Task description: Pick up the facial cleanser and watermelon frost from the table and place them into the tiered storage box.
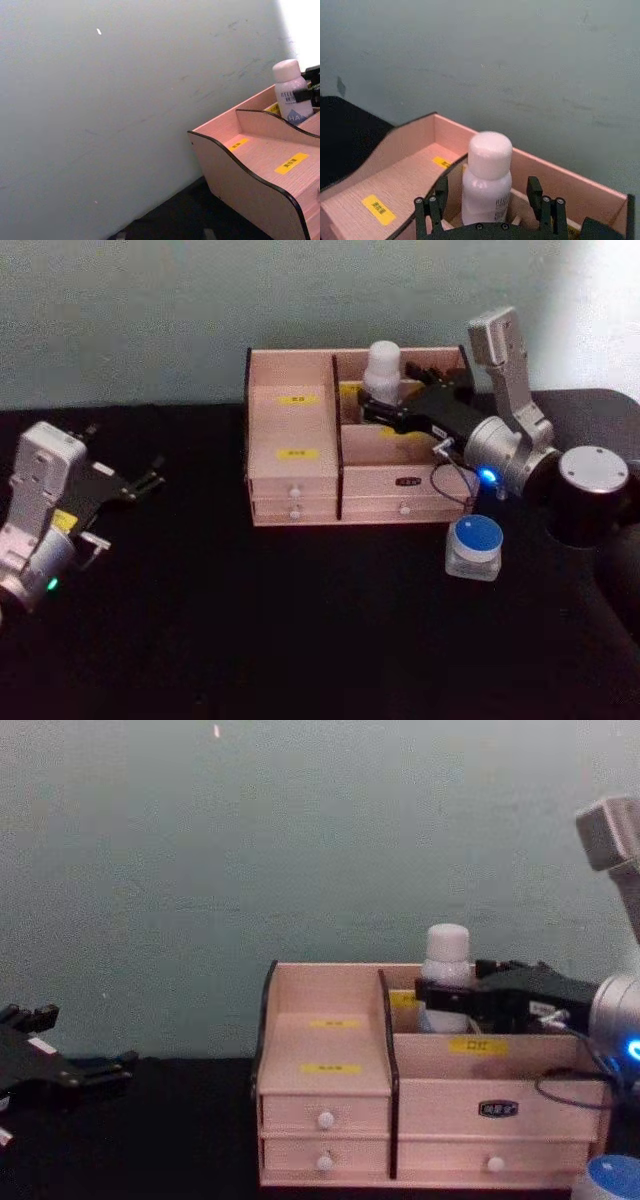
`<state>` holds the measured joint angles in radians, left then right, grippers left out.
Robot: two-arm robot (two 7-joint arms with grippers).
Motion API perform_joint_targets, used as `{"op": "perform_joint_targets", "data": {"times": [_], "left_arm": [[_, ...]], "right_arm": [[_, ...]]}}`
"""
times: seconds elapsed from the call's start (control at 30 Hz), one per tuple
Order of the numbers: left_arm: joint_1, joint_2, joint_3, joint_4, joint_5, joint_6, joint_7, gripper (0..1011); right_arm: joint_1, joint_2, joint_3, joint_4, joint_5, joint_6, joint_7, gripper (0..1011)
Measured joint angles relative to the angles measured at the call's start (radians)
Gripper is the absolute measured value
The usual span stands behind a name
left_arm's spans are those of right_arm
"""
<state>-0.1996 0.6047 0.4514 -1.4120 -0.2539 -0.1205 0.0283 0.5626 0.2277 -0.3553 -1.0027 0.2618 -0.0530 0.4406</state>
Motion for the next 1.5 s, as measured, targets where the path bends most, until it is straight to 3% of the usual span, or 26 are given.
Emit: {"op": "perform_joint_targets", "data": {"times": [0.23,0.43,0.47,0.9,1.23,1.5], "left_arm": [[0.000,0.000,0.000,0.000,0.000,0.000,0.000,1001],[0.000,0.000,0.000,0.000,0.000,0.000,0.000,1001],[0.000,0.000,0.000,0.000,0.000,0.000,0.000,1001],[0.000,0.000,0.000,0.000,0.000,0.000,0.000,1001],[0.000,0.000,0.000,0.000,0.000,0.000,0.000,1001],[0.000,0.000,0.000,0.000,0.000,0.000,0.000,1001]], "right_arm": [[-0.059,0.038,0.019,-0.126,0.020,0.022,0.003,1000],[-0.144,0.108,0.053,-0.284,0.066,0.077,0.012,1000],[-0.144,0.108,0.053,-0.284,0.066,0.077,0.012,1000],[-0.383,0.289,0.137,-0.559,0.154,0.184,-0.006,1000],[-0.546,0.390,0.193,-0.694,0.216,0.243,-0.018,1000],[-0.604,0.432,0.199,-0.729,0.264,0.304,-0.024,1000]]}}
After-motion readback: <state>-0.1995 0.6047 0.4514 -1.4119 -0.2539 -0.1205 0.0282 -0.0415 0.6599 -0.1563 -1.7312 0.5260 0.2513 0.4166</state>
